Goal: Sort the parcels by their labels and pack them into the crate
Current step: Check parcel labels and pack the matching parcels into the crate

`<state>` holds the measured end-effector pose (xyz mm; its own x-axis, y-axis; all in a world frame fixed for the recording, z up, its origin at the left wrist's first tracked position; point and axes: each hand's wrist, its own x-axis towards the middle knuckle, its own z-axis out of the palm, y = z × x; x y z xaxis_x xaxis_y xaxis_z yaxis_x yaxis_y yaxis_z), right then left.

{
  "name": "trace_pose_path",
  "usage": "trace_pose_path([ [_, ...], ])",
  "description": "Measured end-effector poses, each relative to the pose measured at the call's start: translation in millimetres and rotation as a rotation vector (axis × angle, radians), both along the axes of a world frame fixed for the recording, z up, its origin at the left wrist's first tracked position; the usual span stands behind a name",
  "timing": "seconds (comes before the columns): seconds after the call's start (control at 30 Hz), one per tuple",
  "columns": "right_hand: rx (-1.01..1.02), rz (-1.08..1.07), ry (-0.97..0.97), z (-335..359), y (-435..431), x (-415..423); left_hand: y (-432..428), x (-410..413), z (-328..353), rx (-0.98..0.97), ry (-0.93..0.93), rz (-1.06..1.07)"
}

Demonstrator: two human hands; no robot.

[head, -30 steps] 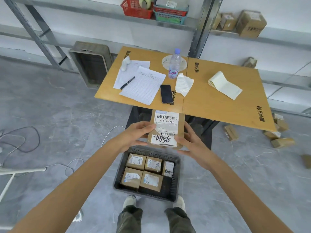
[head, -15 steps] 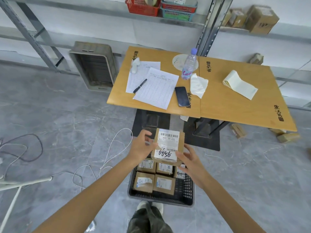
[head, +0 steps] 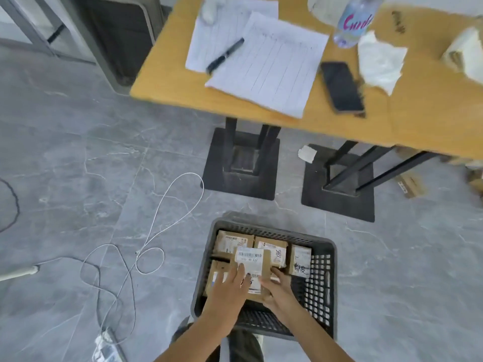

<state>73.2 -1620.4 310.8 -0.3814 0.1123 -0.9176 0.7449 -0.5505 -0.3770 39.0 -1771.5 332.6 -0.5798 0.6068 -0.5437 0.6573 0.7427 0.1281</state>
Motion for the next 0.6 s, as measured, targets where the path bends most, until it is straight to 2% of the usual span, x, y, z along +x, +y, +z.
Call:
trace_pose_path([
  [0.2,0.148,-0.017,-0.030,-185,-34,-55,-42,-28,-153,-0.068,-0.025,-0.140],
  [0.33,0.365,0.115,0.010,-275,-55,-90,-68,-58,-216,-0.078,-0.027,-0.293],
  [0.47,0.463,0.387,-0.024,-288,-61,-106,-76,-67,-217,-0.054,-0.018,-0.314],
  [0.6,0.595,0.510,0.021,-218,-45,-112,-73,-78,-159,-0.061,-0.014,-0.271],
])
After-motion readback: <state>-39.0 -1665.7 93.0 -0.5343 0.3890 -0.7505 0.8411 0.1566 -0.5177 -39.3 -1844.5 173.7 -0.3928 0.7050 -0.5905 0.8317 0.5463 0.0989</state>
